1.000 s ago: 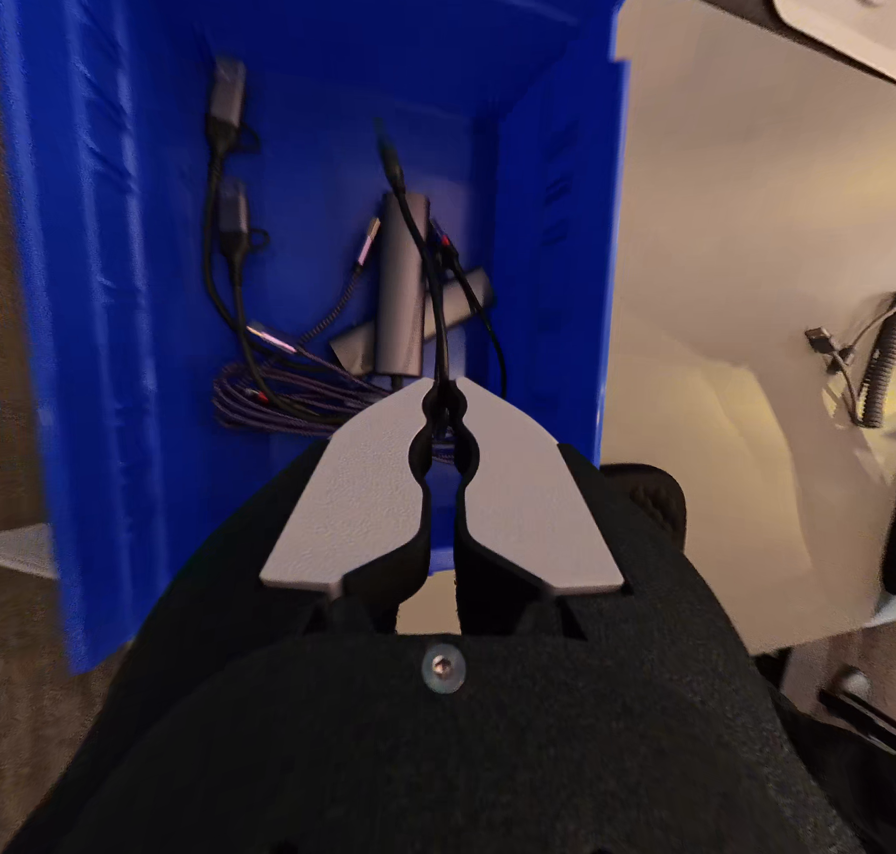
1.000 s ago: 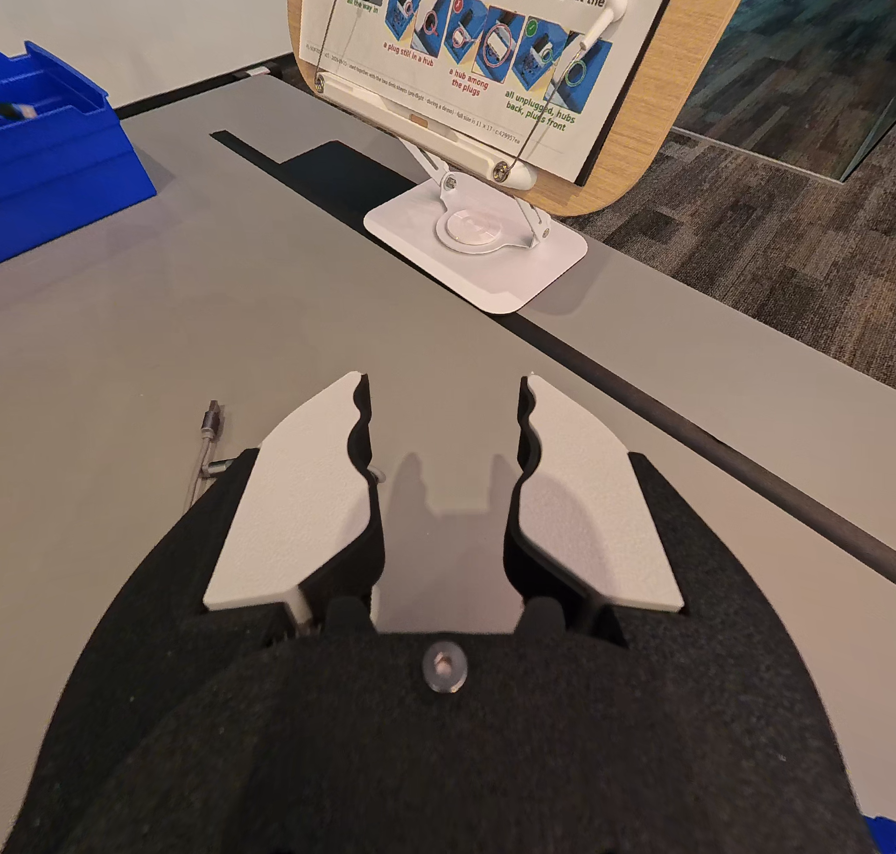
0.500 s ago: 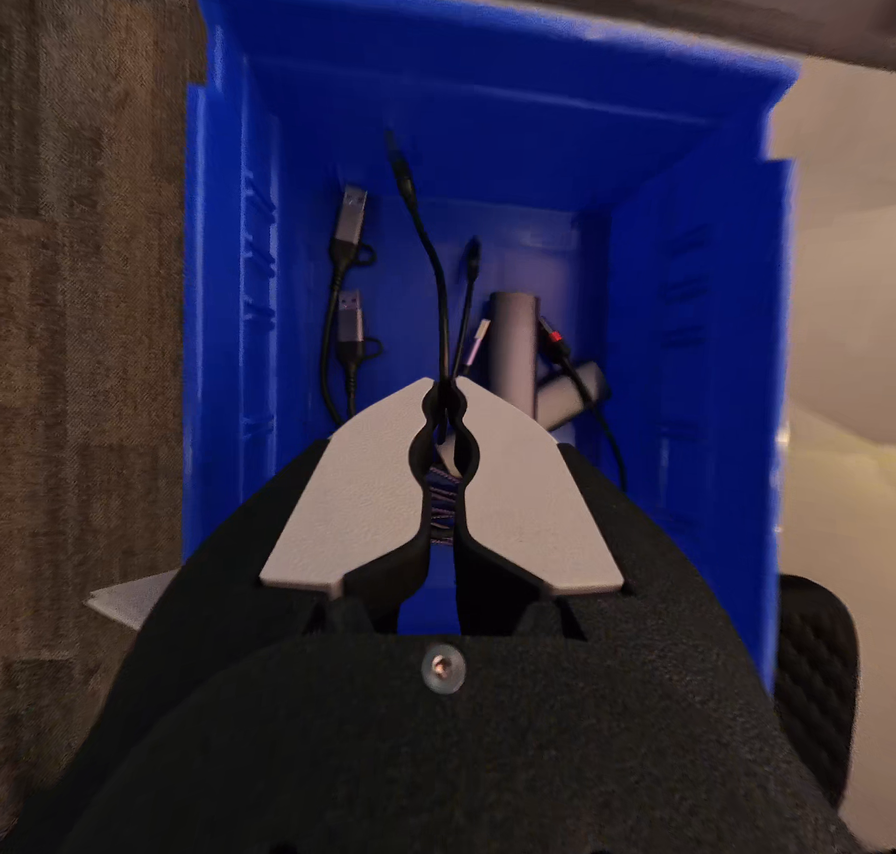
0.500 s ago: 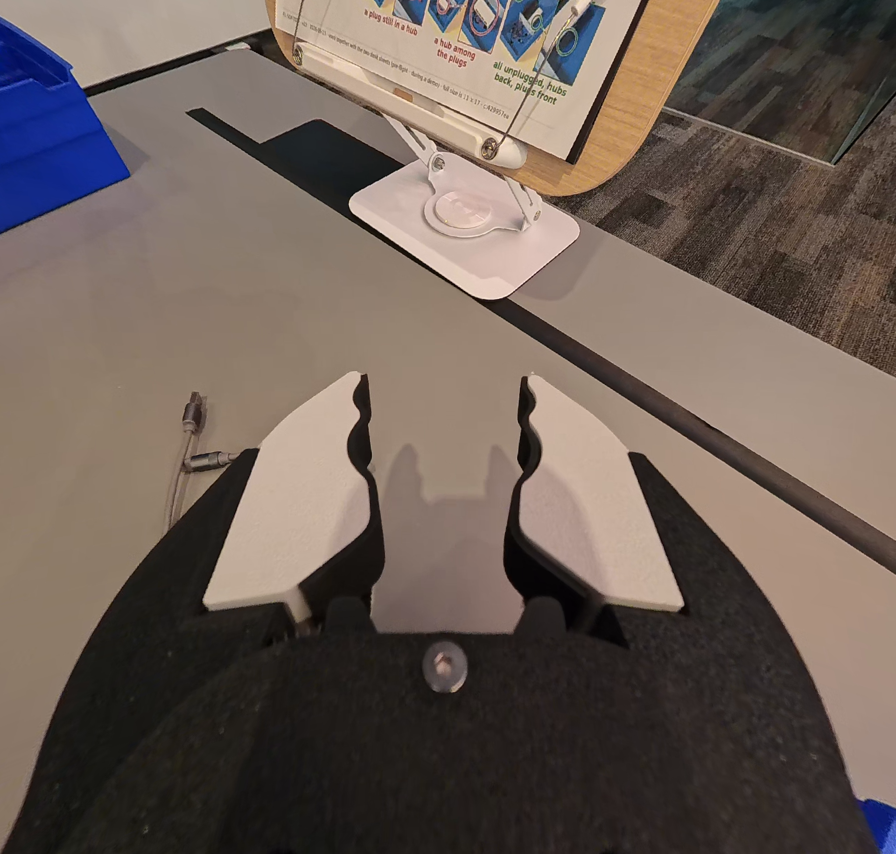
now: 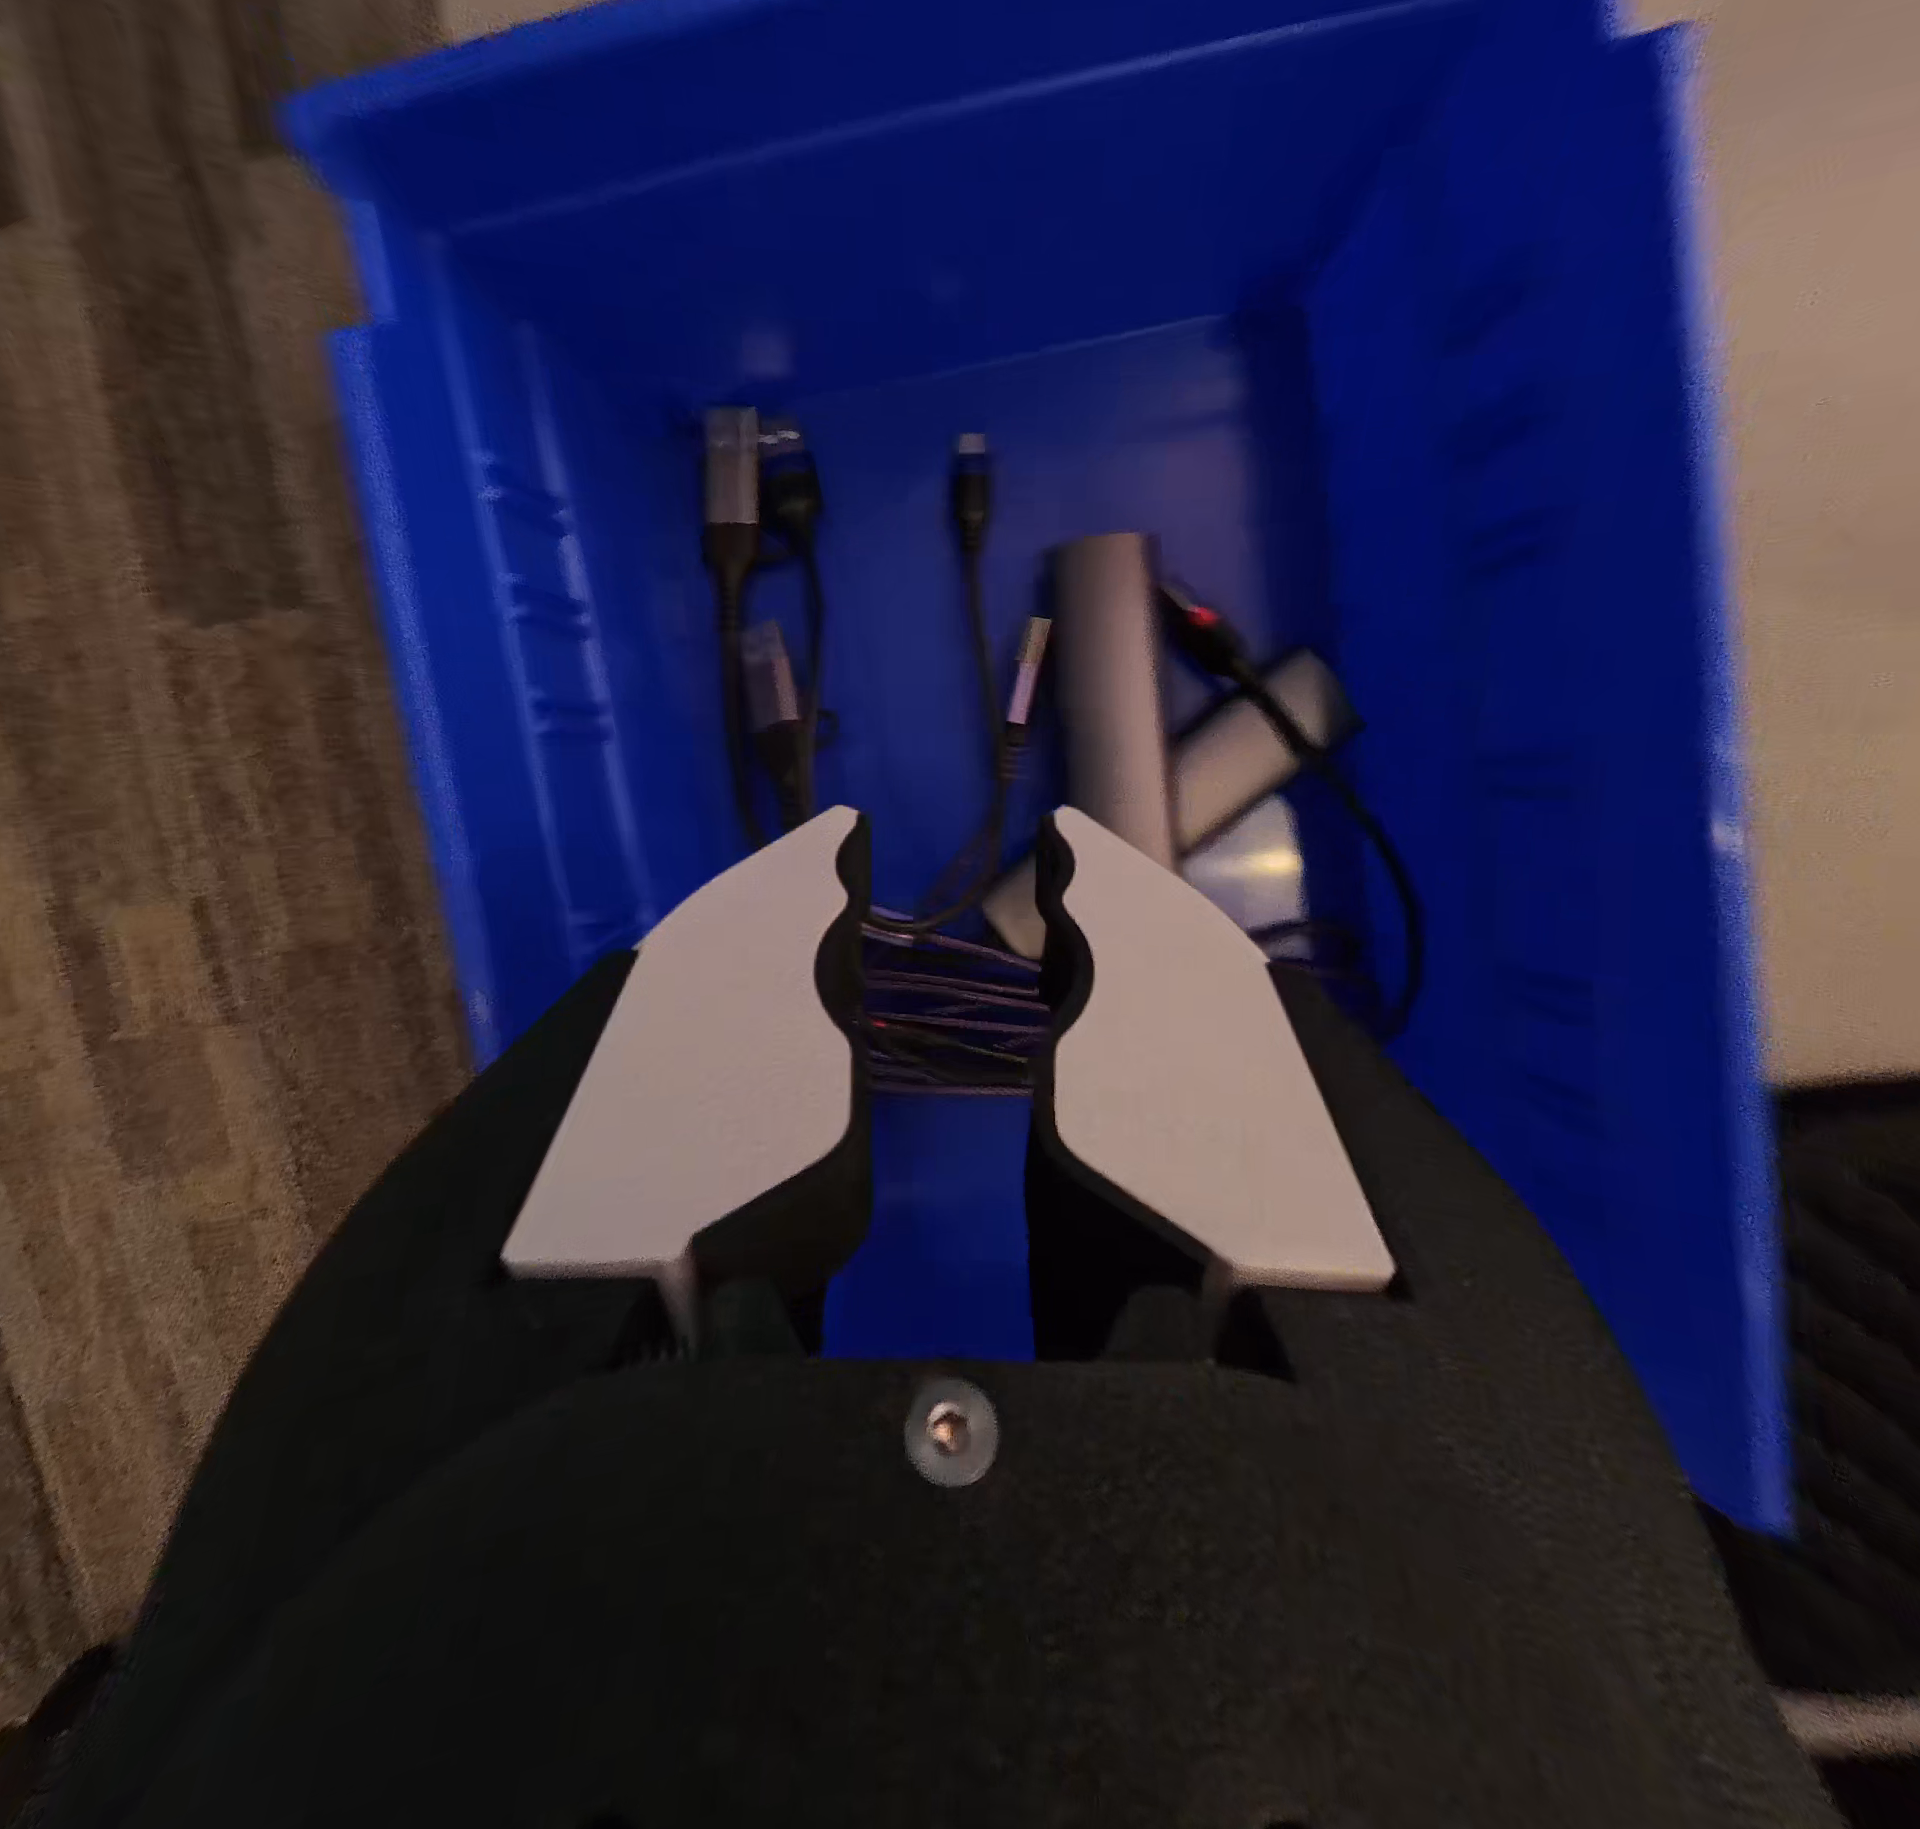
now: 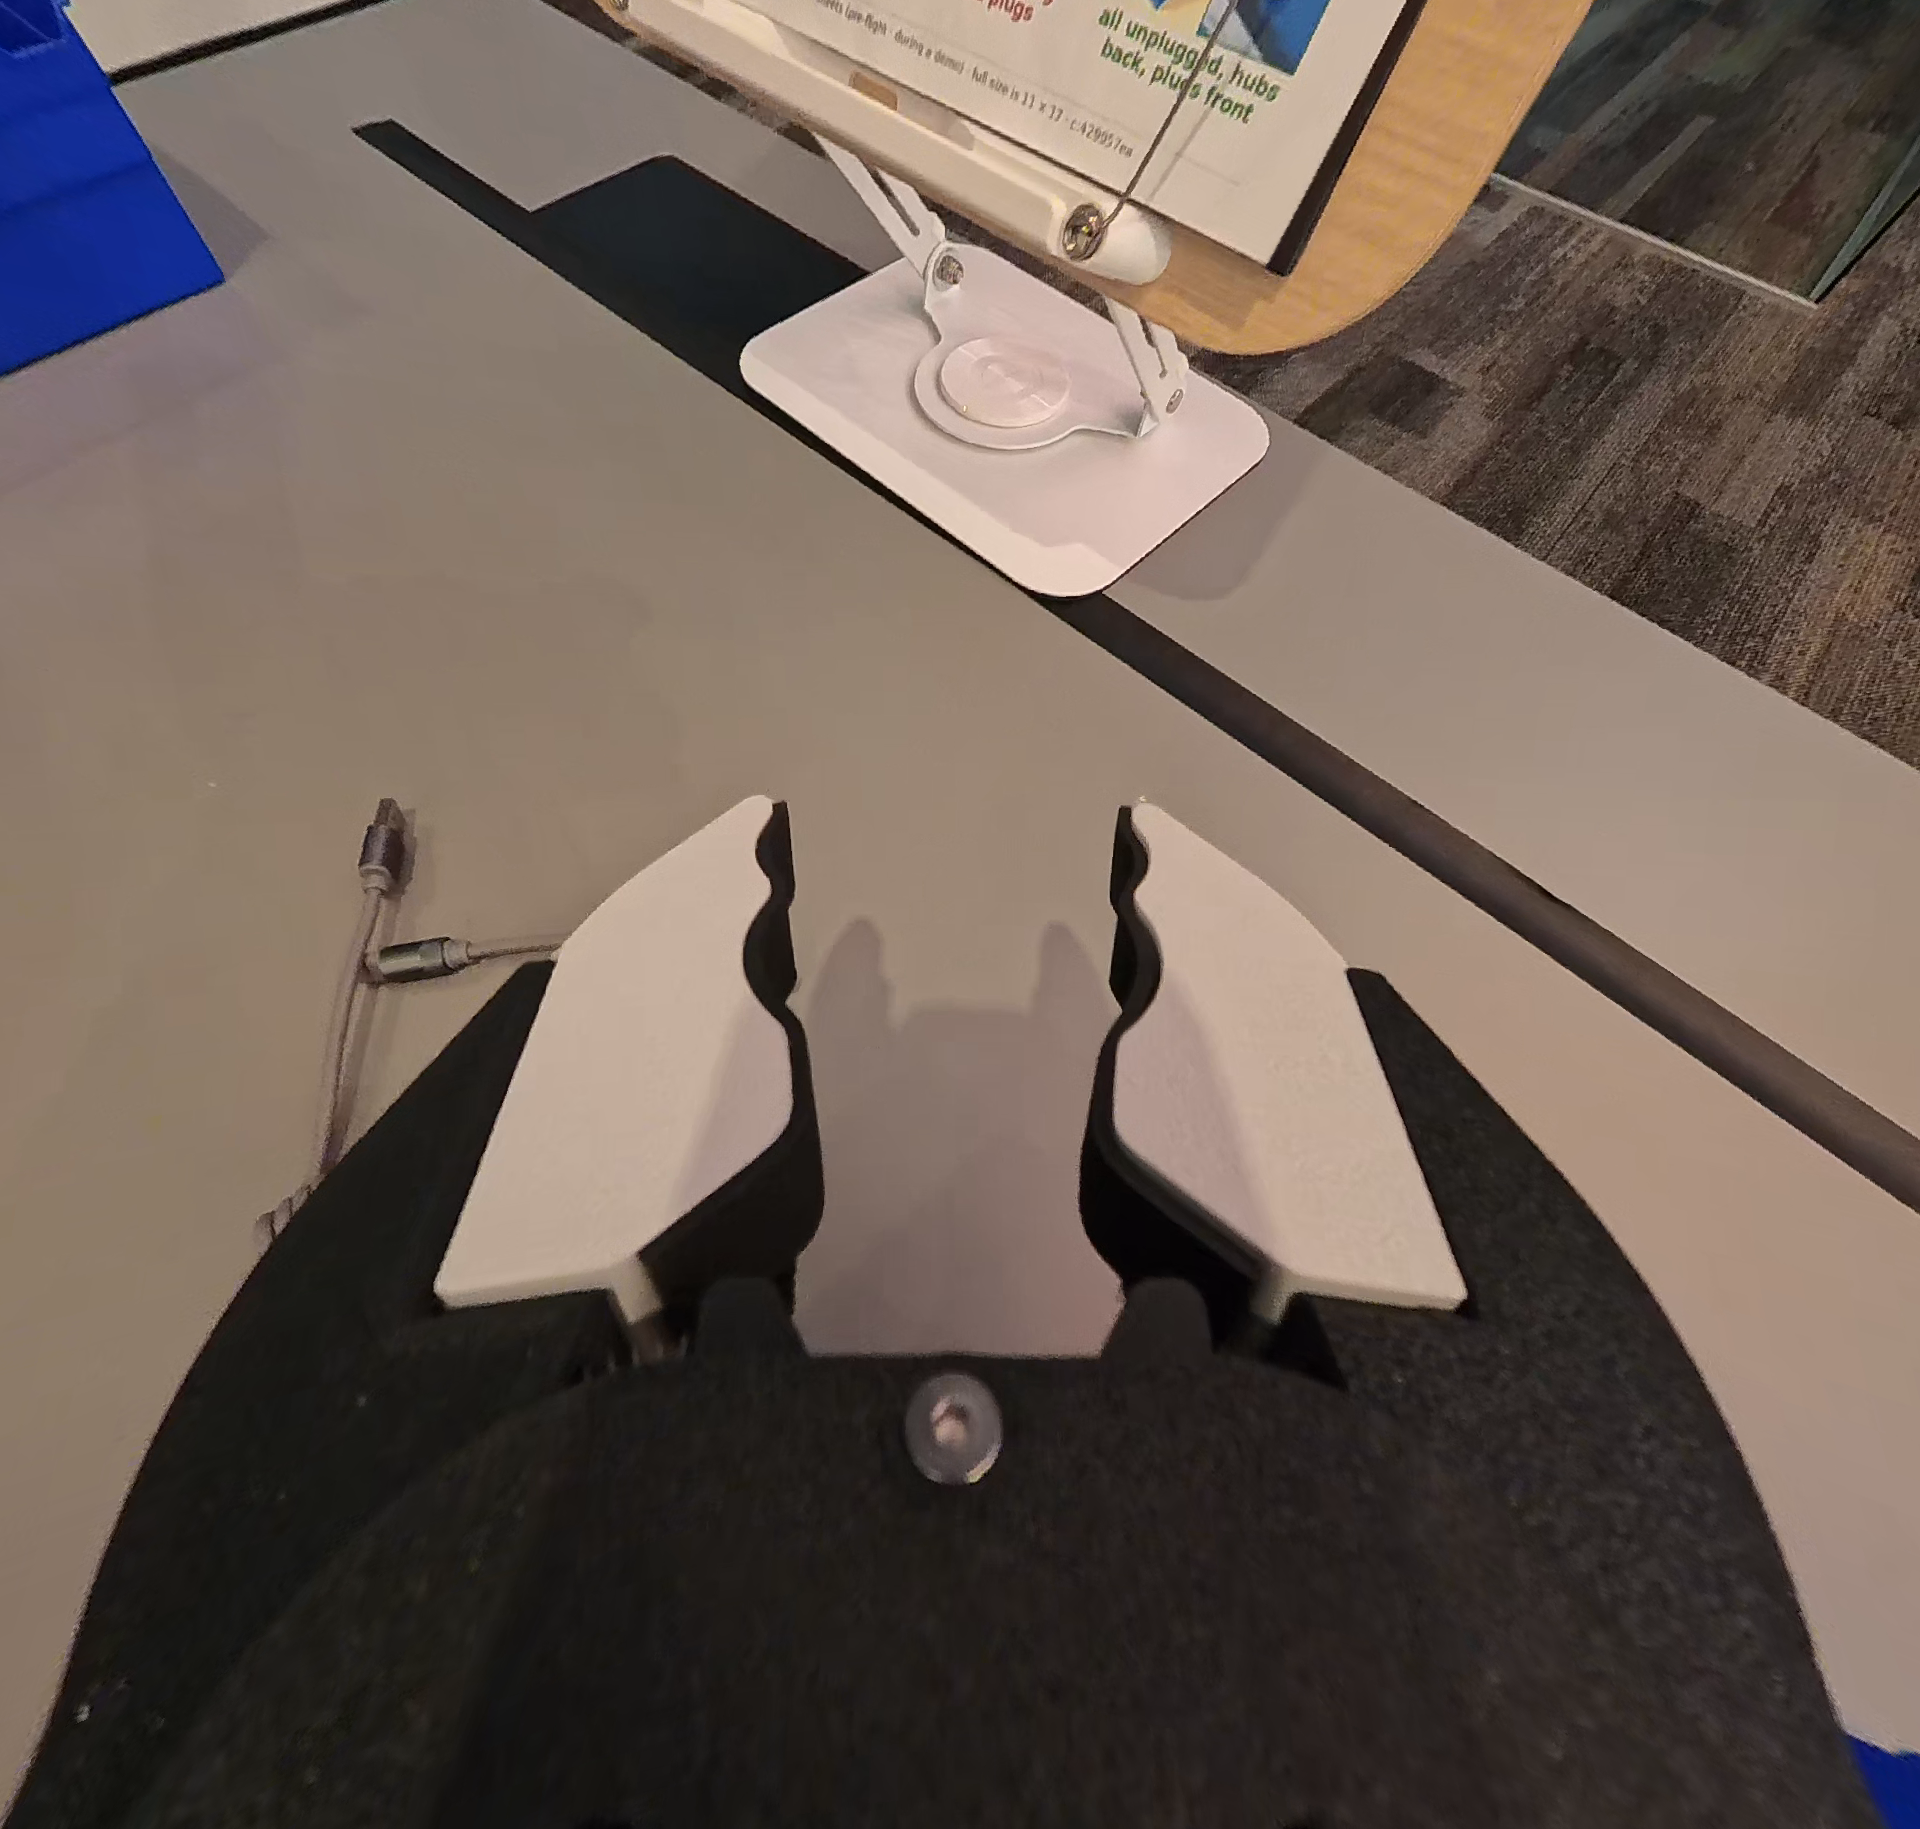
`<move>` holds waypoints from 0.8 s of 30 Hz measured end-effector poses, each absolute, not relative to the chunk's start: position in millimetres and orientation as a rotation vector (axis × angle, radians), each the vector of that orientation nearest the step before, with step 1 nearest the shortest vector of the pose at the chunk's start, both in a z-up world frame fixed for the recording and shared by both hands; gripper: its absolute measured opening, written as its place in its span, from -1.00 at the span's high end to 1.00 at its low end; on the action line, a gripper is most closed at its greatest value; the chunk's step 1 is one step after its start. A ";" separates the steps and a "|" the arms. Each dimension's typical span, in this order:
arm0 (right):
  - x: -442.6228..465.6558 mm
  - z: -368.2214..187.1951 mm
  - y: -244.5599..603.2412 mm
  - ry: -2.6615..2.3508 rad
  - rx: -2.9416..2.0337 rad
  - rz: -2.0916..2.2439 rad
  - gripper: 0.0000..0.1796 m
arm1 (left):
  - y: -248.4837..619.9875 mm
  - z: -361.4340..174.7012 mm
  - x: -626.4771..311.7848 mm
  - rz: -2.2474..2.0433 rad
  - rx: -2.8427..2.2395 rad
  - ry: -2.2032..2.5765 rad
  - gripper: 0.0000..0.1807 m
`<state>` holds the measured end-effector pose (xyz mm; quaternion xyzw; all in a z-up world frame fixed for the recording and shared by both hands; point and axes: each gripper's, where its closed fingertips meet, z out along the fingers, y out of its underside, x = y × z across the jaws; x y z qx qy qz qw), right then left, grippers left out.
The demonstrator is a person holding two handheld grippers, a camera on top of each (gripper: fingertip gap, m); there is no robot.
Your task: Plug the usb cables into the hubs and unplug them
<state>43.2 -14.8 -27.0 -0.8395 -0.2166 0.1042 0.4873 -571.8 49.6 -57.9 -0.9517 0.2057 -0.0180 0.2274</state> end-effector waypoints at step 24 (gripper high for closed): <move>36.9 -31.8 -13.8 -0.562 -2.056 0.251 0.35 | 34.0 -121.0 -543.9 0.019 -2.910 0.686 0.62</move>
